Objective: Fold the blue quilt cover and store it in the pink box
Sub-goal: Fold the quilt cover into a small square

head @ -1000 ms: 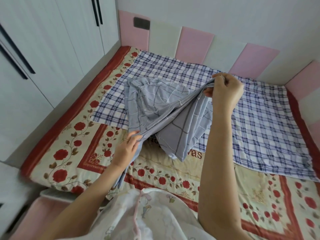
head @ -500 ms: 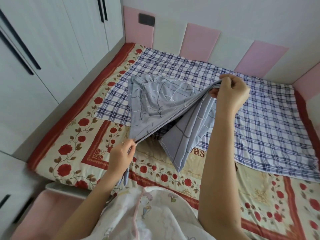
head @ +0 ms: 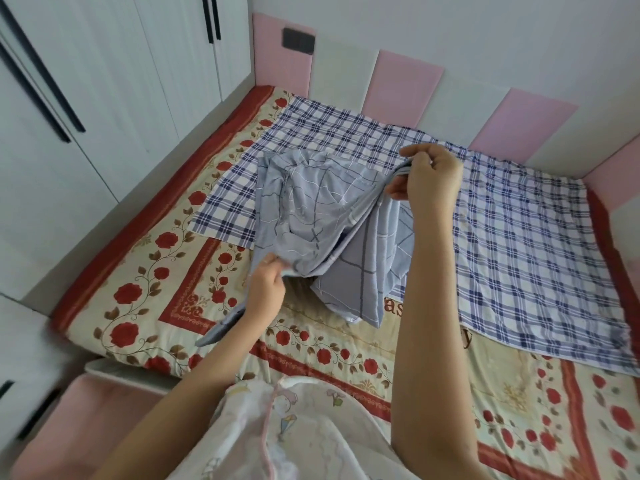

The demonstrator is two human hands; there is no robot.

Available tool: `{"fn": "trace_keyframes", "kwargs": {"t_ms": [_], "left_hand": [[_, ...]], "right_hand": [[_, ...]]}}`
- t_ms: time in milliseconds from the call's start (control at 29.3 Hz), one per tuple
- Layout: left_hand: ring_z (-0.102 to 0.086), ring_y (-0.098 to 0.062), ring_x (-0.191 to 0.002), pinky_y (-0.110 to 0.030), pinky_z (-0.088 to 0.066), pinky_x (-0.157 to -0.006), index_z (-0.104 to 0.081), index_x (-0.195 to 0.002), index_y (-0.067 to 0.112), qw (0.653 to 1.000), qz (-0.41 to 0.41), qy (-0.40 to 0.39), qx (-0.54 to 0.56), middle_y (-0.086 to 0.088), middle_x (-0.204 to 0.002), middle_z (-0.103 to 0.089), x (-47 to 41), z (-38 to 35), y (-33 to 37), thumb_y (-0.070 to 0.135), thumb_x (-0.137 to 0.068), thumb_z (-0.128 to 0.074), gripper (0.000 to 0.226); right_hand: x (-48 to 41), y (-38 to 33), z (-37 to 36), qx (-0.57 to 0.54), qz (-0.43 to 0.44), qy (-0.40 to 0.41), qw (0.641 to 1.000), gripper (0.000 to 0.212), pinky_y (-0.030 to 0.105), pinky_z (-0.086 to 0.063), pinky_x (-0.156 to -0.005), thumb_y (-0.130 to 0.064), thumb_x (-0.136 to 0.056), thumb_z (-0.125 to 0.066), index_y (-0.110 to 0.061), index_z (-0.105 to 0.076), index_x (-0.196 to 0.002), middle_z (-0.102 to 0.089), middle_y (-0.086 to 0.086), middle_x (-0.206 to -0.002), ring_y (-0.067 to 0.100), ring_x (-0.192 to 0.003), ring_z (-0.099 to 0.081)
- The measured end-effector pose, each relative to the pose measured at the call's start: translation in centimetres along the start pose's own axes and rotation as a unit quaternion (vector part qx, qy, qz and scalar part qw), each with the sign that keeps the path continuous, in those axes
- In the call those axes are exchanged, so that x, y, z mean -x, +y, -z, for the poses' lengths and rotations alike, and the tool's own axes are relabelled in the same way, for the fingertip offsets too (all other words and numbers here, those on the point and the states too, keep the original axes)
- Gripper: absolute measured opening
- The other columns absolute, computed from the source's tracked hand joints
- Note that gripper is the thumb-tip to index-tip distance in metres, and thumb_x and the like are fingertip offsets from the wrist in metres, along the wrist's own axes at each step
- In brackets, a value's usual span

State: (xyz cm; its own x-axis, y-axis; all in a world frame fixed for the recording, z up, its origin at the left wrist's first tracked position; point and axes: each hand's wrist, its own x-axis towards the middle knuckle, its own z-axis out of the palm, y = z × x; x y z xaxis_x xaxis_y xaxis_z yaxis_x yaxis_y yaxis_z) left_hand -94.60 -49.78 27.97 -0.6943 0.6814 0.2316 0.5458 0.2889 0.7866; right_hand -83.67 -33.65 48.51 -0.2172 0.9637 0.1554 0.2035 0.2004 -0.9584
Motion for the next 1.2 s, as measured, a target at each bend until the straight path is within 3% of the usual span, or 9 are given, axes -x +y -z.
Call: {"fn": "trace_keyframes", "kwargs": {"t_ms": [103, 171, 239, 376, 478, 581, 786, 991, 1196], "left_hand": [[-0.048, -0.006, -0.081, -0.017, -0.039, -0.071, -0.055, -0.110, 0.009, 0.981, 0.094, 0.000, 0.170, -0.003, -0.105, -0.046, -2.0, 0.2, 4.7, -0.004, -0.090, -0.045, 0.026], [-0.043, -0.011, -0.117, -0.009, -0.036, -0.091, -0.039, -0.130, 0.016, 0.954, 0.146, -0.031, 0.260, -0.002, -0.134, -0.035, -3.0, 0.3, 7.0, 0.009, -0.084, -0.052, 0.048], [0.002, -0.024, -0.146, -0.030, -0.014, -0.116, -0.012, -0.150, 0.015, 0.937, 0.176, -0.066, 0.296, -0.012, -0.157, 0.006, -3.5, 0.4, 8.3, 0.017, -0.086, -0.059, 0.079], [0.031, -0.010, -0.134, -0.038, 0.004, -0.114, 0.016, -0.149, 0.015, 0.933, 0.164, -0.146, 0.286, 0.002, -0.152, 0.026, -2.7, -0.2, 10.2, 0.060, -0.064, -0.075, 0.133], [0.026, -0.017, -0.139, -0.040, -0.009, -0.115, 0.009, -0.150, 0.009, 0.965, 0.149, -0.165, 0.142, -0.006, -0.155, 0.019, -2.5, -2.2, 10.5, 0.067, -0.050, -0.077, 0.144], [-0.016, -0.042, -0.140, -0.030, -0.040, -0.100, -0.010, -0.148, 0.001, 0.978, 0.170, -0.094, 0.081, -0.030, -0.154, 0.003, -2.9, -3.2, 10.5, 0.020, -0.085, -0.065, 0.086], [-0.060, -0.024, -0.103, -0.034, -0.055, -0.084, -0.010, -0.151, 0.015, 0.996, 0.032, -0.051, 0.059, -0.019, -0.147, -0.027, -4.0, 0.1, 8.7, -0.012, -0.084, -0.049, 0.082], [-0.056, -0.024, -0.100, -0.028, -0.051, -0.065, 0.002, -0.152, 0.022, 0.986, -0.004, -0.136, -0.092, -0.014, -0.155, -0.014, -6.2, 3.5, 10.8, -0.014, -0.084, -0.047, 0.092], [-0.051, -0.034, -0.114, -0.029, -0.038, -0.064, 0.003, -0.152, 0.021, 0.951, -0.061, -0.201, -0.228, -0.015, -0.158, -0.001, -5.7, 3.8, 11.4, -0.012, -0.084, -0.048, 0.091]], "right_hand": [[0.5, -0.7, -0.4, -0.021, -0.041, -0.054, 0.998, 0.040, 0.026, -0.052, -0.043, 0.005, -0.093, -0.026, -0.006, -0.064, -0.097, -0.058, 0.007, -0.054, 0.016, -0.040, -0.058], [0.8, -1.0, -0.3, -0.059, -0.079, -0.076, 0.992, 0.043, 0.025, -0.052, -0.044, 0.007, -0.092, -0.024, -0.009, -0.064, -0.099, -0.060, 0.005, -0.053, 0.016, -0.043, -0.060], [1.0, -1.5, 0.0, -0.100, -0.101, -0.083, 0.986, 0.043, 0.023, -0.051, -0.045, 0.008, -0.092, -0.025, -0.011, -0.064, -0.096, -0.060, 0.002, -0.050, 0.016, -0.045, -0.061], [1.7, -2.2, 0.2, -0.175, -0.122, -0.092, 0.973, 0.033, 0.021, -0.053, -0.048, 0.004, -0.095, -0.033, -0.011, -0.063, -0.093, -0.061, 0.002, -0.054, 0.015, -0.050, -0.064], [2.2, -3.0, 0.2, -0.173, -0.101, -0.108, 0.974, 0.027, 0.020, -0.053, -0.049, 0.004, -0.094, -0.039, -0.012, -0.062, -0.090, -0.062, 0.002, -0.055, 0.014, -0.050, -0.065], [2.7, -3.5, 0.4, -0.170, -0.086, -0.088, 0.978, 0.025, 0.021, -0.053, -0.048, 0.004, -0.092, -0.041, -0.010, -0.062, -0.090, -0.062, 0.002, -0.052, 0.015, -0.048, -0.064], [0.9, -0.3, 5.3, 0.055, -0.062, 0.032, 0.996, 0.015, 0.026, -0.056, -0.047, -0.011, -0.098, -0.045, -0.008, -0.059, -0.101, -0.063, 0.003, -0.074, 0.013, -0.048, -0.062], [-0.6, 6.6, 9.0, 0.182, -0.234, -0.189, 0.936, 0.025, 0.023, -0.057, -0.052, -0.001, -0.094, -0.047, -0.016, -0.066, -0.094, -0.068, 0.014, -0.089, 0.017, -0.060, -0.067], [1.0, 12.6, 6.8, 0.297, -0.239, -0.187, 0.905, 0.026, 0.036, -0.055, -0.058, -0.026, -0.078, -0.075, -0.007, -0.058, -0.072, -0.064, 0.012, -0.061, 0.026, -0.054, -0.061]]}}
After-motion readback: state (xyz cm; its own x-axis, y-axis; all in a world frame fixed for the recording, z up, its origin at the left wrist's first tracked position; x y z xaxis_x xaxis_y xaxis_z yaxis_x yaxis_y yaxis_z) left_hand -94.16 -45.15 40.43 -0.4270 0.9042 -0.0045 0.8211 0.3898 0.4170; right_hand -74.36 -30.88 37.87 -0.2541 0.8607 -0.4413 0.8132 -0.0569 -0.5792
